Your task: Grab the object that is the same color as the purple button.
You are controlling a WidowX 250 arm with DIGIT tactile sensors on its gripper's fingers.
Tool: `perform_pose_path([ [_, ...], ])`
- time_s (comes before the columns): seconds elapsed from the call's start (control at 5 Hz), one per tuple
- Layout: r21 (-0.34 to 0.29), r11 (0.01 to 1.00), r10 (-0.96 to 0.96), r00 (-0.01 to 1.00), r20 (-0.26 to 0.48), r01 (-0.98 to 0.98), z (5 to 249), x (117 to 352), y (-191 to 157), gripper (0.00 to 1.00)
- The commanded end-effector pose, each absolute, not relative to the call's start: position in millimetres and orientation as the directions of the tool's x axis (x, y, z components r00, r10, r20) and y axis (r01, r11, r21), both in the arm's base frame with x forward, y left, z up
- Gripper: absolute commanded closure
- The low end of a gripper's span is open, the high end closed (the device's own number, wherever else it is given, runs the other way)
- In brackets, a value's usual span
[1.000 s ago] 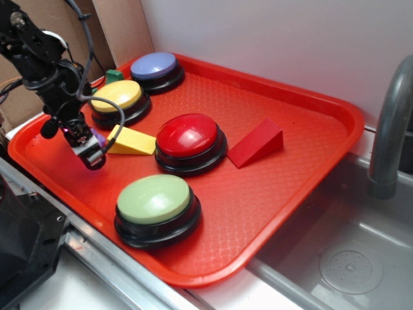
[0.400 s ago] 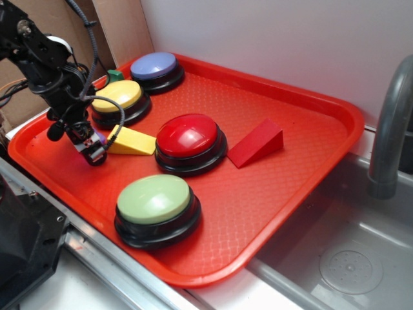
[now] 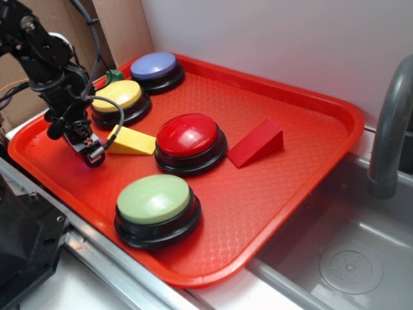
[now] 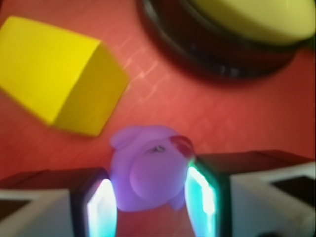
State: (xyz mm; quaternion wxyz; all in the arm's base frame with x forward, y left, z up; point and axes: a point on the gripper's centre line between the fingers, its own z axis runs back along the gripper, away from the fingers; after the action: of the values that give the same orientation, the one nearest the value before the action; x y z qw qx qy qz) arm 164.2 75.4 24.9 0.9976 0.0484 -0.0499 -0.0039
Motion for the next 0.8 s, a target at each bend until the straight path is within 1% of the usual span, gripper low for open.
perform_pose_path([
  [0.0,0.103,0.988,0.107,0.99,0.093,-0.116,101,185,48,1.0],
  [0.2,0.054,0.989,0.136,0.989,0.066,-0.139,129,198,25,1.0],
  [0.4,0.039,0.991,0.127,0.989,0.072,-0.13,151,208,10,1.0],
  [0.6,0.041,0.991,0.123,0.988,0.095,-0.127,157,213,12,1.0],
])
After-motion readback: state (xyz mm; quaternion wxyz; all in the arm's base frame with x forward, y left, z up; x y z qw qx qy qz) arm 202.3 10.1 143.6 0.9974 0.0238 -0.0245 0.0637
